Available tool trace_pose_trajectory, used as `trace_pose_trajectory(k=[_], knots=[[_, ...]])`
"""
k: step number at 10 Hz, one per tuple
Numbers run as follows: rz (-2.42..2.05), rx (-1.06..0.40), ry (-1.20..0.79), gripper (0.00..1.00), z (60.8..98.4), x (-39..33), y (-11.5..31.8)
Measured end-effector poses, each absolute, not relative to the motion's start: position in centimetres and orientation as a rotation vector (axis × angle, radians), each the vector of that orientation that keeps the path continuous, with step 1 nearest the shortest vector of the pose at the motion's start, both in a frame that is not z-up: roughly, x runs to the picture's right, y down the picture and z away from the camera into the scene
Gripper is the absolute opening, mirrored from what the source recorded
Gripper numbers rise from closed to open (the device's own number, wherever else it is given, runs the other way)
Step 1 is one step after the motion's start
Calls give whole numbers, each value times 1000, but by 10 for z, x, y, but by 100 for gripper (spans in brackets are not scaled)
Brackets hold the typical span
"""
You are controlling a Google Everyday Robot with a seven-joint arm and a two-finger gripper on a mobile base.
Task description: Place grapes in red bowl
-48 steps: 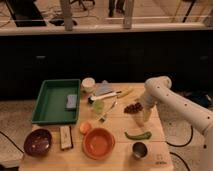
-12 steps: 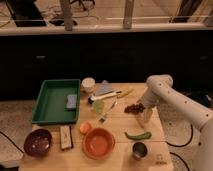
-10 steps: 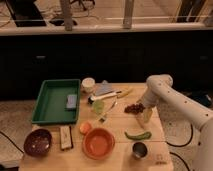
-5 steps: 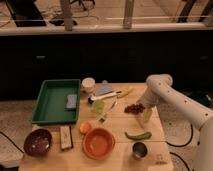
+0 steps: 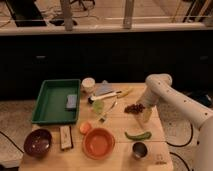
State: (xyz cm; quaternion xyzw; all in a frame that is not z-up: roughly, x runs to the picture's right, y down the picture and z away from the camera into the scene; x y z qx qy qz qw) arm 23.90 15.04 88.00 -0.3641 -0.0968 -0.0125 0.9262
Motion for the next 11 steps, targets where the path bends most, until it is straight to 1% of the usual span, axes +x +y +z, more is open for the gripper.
trace_pose_trajectory(k=[11], knots=[[-22, -757, -184, 80, 879, 238, 148]])
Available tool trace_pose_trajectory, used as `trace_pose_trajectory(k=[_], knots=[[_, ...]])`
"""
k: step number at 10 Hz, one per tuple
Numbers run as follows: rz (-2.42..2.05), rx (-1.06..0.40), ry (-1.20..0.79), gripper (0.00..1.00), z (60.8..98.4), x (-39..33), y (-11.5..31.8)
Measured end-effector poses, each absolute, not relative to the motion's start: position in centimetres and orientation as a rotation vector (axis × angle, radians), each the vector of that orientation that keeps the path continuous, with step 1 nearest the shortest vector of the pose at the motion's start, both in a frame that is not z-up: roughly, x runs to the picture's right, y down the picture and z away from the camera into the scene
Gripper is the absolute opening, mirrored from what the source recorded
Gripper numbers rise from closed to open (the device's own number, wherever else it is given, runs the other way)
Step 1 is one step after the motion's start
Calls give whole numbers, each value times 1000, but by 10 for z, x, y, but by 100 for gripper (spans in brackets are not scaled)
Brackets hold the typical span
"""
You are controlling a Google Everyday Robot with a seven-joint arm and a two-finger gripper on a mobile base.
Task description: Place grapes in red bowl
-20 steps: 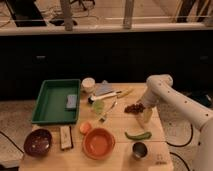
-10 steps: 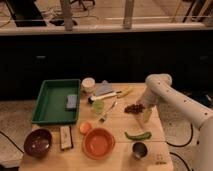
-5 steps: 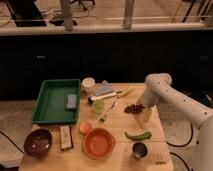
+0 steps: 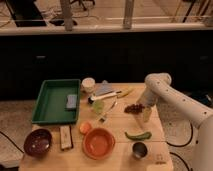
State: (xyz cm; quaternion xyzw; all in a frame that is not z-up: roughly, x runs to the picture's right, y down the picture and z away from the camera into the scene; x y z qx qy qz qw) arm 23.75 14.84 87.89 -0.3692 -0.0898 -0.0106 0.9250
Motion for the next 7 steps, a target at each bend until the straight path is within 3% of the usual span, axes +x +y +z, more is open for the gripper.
trace_pose_trajectory(k=[7], knots=[[-24, -765, -174, 80, 879, 237, 149]])
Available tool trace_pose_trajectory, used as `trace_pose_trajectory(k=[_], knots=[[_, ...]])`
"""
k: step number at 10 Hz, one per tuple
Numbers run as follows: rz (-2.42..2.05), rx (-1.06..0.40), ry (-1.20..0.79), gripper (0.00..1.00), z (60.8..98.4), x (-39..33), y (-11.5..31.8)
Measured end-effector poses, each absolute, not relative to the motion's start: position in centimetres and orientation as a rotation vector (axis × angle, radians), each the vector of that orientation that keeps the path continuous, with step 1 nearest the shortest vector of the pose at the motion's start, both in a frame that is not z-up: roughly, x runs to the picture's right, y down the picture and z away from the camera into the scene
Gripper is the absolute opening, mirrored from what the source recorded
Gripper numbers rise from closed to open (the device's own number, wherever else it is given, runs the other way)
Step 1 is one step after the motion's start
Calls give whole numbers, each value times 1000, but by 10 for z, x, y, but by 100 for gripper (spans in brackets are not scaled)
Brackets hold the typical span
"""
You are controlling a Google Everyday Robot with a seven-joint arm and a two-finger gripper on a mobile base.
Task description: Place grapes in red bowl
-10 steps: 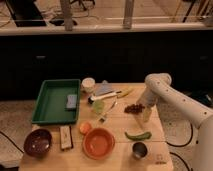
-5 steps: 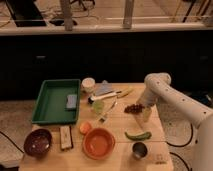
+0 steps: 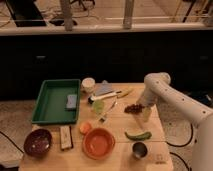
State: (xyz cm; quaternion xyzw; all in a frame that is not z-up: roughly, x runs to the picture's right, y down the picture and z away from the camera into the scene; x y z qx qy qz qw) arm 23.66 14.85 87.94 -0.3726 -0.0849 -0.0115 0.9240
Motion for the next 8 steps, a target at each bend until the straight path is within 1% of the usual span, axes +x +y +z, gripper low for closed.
trace_pose_trajectory(k=[8], knots=[[-27, -770, -165, 80, 881, 236, 149]])
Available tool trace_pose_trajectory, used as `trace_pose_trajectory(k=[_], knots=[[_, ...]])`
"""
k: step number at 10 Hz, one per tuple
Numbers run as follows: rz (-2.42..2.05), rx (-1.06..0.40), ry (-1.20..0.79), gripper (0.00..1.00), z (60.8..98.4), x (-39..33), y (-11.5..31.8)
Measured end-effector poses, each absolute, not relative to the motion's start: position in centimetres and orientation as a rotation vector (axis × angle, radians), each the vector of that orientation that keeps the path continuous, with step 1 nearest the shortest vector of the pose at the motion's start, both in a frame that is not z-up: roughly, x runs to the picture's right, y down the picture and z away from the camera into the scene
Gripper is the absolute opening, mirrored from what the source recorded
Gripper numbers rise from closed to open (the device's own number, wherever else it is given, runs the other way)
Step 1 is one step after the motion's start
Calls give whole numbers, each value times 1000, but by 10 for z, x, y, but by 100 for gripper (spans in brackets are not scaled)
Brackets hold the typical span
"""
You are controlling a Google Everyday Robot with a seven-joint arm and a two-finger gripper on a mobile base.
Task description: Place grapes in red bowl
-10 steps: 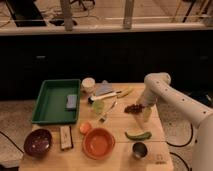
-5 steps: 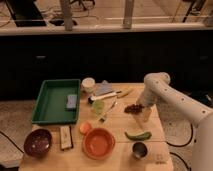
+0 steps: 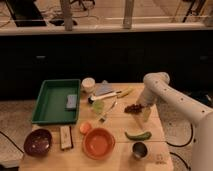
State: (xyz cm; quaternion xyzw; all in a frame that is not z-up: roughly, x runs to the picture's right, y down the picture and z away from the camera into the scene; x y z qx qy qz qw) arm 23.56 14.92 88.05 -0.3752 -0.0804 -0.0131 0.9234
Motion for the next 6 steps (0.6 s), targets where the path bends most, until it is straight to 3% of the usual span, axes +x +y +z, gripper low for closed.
trace_pose_trajectory(k=[6], knots=[[-29, -772, -160, 78, 881, 235, 150]])
